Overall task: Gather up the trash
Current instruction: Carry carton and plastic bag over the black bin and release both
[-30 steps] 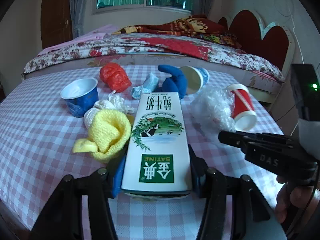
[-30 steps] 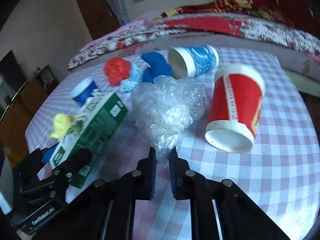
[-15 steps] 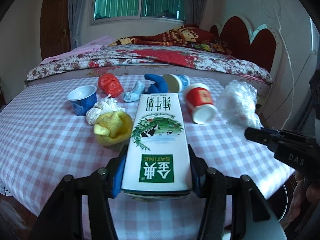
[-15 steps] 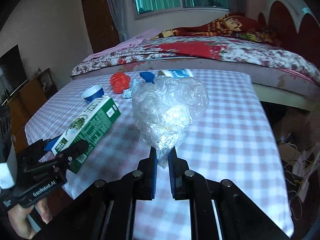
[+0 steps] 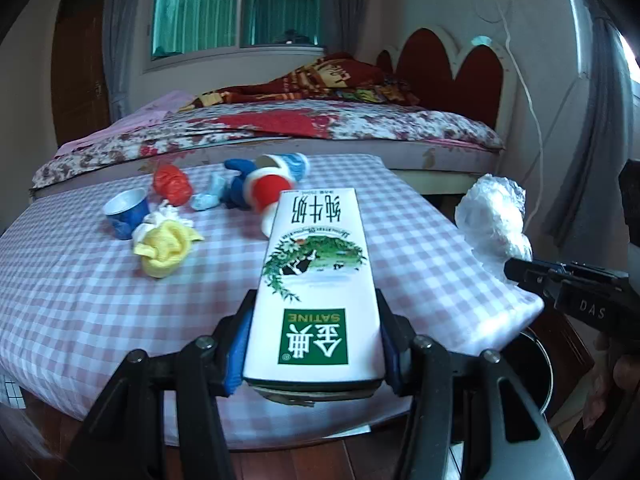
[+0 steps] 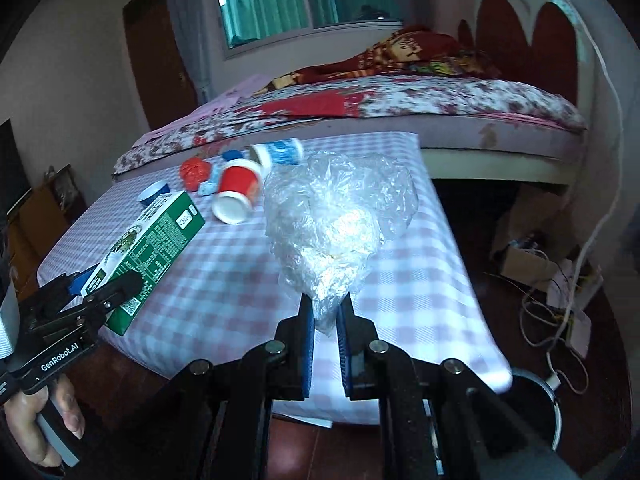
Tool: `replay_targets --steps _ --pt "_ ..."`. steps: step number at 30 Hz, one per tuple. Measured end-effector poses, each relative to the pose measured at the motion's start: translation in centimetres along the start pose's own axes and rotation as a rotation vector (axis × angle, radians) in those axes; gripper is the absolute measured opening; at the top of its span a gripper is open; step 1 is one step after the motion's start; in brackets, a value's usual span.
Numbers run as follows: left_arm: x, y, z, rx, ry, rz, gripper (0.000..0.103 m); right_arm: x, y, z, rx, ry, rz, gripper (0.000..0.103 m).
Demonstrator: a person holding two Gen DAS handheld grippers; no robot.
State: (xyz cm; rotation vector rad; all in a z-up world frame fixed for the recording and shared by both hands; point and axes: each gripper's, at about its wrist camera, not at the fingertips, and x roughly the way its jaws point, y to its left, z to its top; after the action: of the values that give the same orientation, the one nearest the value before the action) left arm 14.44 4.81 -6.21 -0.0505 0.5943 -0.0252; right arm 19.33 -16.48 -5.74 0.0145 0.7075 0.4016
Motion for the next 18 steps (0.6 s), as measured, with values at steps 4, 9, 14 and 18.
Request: replay_targets --steps 4,9,14,18 --pt "-0.2 -2.0 -0.4 0.021 0.005 -0.027 0.054 -1.8 -1.9 -1.2 0.024 -0.014 -0.029 0.011" --pt "-0.3 -4.6 -0.8 0.061 0.006 -0.062 0.054 -3.3 -3.9 -2.7 0.053 -0.014 -0.066 0.011" --pt "-0.5 -7.7 -0.9 0.094 0.005 -0.110 0.054 -5.1 -6.3 -4.1 0.077 -0.011 -0.107 0.011" --pt "-0.6 -10.4 -1.1 0.128 0.009 -0.157 0.054 -6.6 -8.2 -5.2 0.100 -0.013 -0.139 0.011"
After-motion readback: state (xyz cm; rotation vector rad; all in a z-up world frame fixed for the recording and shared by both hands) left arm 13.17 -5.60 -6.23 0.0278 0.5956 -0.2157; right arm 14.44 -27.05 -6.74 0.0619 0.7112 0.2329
